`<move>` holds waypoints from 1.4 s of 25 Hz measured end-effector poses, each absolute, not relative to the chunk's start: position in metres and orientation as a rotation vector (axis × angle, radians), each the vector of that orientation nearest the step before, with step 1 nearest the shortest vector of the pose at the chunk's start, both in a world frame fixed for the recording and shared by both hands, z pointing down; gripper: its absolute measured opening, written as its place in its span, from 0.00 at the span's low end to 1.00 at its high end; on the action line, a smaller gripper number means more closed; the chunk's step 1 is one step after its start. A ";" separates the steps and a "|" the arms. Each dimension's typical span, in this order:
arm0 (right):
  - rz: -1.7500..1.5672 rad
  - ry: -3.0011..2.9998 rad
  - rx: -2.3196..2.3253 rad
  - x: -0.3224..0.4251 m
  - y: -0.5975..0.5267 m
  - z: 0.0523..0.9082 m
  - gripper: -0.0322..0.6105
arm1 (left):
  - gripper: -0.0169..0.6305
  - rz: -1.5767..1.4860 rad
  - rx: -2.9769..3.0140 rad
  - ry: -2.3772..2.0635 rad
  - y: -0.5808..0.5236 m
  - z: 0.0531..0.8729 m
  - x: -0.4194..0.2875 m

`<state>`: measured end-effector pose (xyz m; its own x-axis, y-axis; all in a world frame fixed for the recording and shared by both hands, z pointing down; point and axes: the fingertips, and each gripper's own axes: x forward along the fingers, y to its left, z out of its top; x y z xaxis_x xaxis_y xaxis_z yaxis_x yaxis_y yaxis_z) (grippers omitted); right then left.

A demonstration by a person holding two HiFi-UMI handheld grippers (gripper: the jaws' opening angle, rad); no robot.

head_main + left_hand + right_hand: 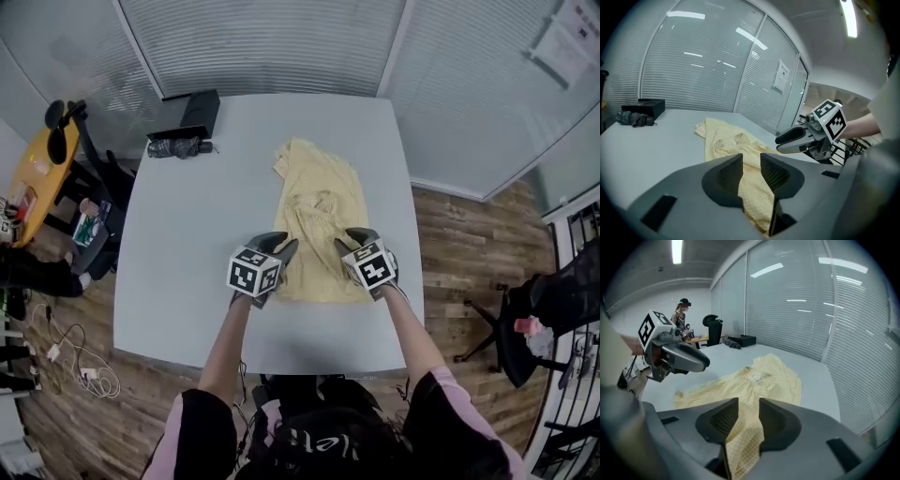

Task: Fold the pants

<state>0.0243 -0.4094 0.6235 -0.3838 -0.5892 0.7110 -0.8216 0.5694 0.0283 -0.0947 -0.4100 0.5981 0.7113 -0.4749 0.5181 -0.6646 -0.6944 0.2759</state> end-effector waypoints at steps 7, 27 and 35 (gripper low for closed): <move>0.413 -2.366 1.107 0.006 -0.355 0.561 0.27 | 0.23 0.346 2.470 -0.980 -0.356 0.542 -0.095; 0.397 -2.629 0.919 0.045 -0.143 0.509 0.20 | 0.23 0.202 2.497 -1.167 -0.155 0.471 -0.057; 0.373 -2.682 0.933 0.049 -0.106 0.488 0.15 | 0.23 0.242 2.544 -1.210 -0.111 0.456 -0.046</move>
<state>0.0488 -0.1064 0.4877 -0.7535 -0.5629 0.3397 -0.6342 0.7585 -0.1500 -0.0457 -0.1112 0.4562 0.6281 -0.7250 0.2826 -0.7779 -0.5934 0.2067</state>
